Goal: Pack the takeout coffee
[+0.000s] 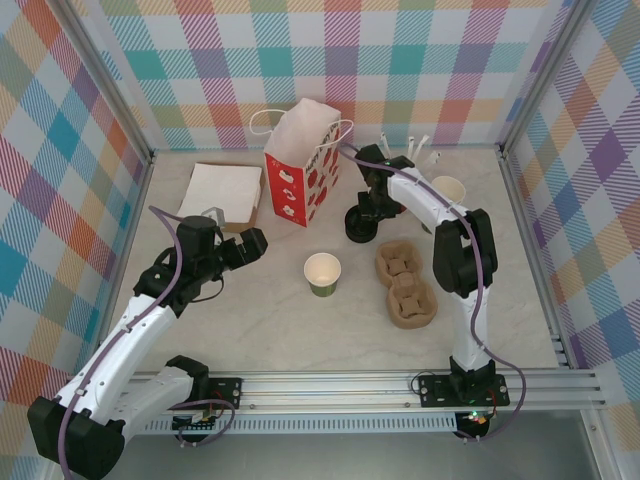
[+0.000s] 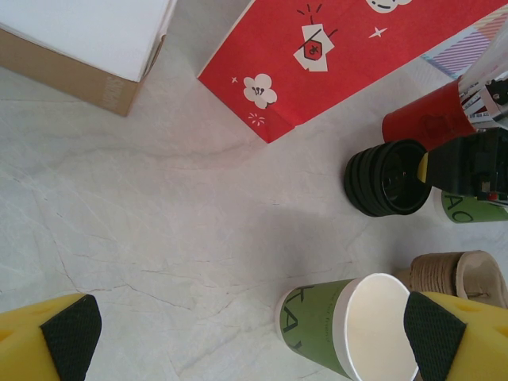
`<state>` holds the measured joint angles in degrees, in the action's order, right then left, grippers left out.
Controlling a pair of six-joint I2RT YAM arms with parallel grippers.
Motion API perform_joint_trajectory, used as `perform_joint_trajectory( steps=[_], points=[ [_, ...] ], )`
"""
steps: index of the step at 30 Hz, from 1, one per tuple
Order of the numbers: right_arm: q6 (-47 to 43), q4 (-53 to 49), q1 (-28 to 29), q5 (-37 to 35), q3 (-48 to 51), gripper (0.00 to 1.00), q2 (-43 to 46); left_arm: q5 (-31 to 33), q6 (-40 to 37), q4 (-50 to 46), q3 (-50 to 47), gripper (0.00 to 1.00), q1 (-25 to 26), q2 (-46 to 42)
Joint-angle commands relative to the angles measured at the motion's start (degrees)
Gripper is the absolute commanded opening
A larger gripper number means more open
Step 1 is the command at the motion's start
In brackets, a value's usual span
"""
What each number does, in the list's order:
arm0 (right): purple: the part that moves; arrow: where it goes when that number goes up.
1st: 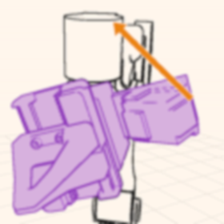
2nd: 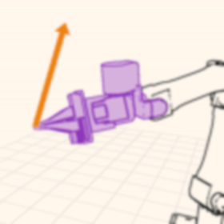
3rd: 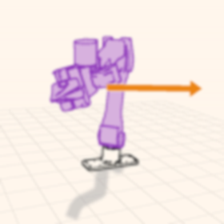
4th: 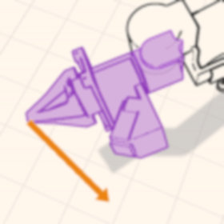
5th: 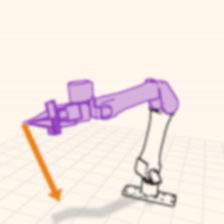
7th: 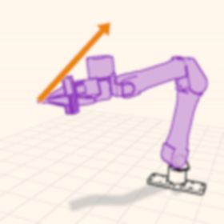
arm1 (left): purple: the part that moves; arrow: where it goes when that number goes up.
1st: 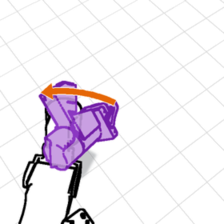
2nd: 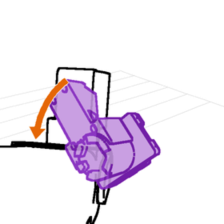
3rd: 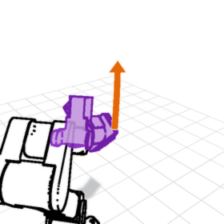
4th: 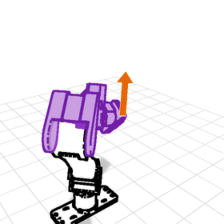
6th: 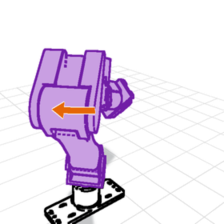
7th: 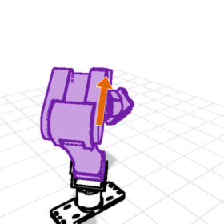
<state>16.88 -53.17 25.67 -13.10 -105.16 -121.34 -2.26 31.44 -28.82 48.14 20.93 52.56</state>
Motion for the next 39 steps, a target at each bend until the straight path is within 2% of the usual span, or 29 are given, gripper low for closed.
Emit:
perform_joint_trajectory(
  steps=[1,7,10,16,20,28,39],
  points=[
    [-0.5,0.2,-0.3,0.8,-0.1,0.31,-1.1,0.4,-1.1,-0.3,0.1,1.00,0.4,0.1],
    [-0.8,0.2,-0.4,0.7,0.0,0.22,-1.5,0.3,-1.0,-0.3,0.1,1.00,0.4,0.3],
    [-0.9,-0.1,-0.4,0.5,0.2,0.21,-1.6,0.3,-1.0,-0.3,0.2,1.00,0.4,0.3],
    [-1.2,-0.4,-0.4,0.4,0.0,0.29,-2.1,0.2,-0.9,-0.4,0.4,1.00,0.4,0.3],
    [-1.4,-0.7,-0.4,0.2,-0.1,0.29,-2.1,0.2,-0.9,-0.3,0.3,1.00,0.4,0.2],
    [-1.5,-1.3,-0.4,-0.3,-0.2,0.18,-1.9,0.1,-0.9,-0.4,0.3,1.00,0.4,0.2],
    [-2.9,-1.5,-0.4,-1.8,1.6,0.16,2.6,-0.2,-0.7,-0.2,0.8,1.00,0.4,0.2]
  ],
)
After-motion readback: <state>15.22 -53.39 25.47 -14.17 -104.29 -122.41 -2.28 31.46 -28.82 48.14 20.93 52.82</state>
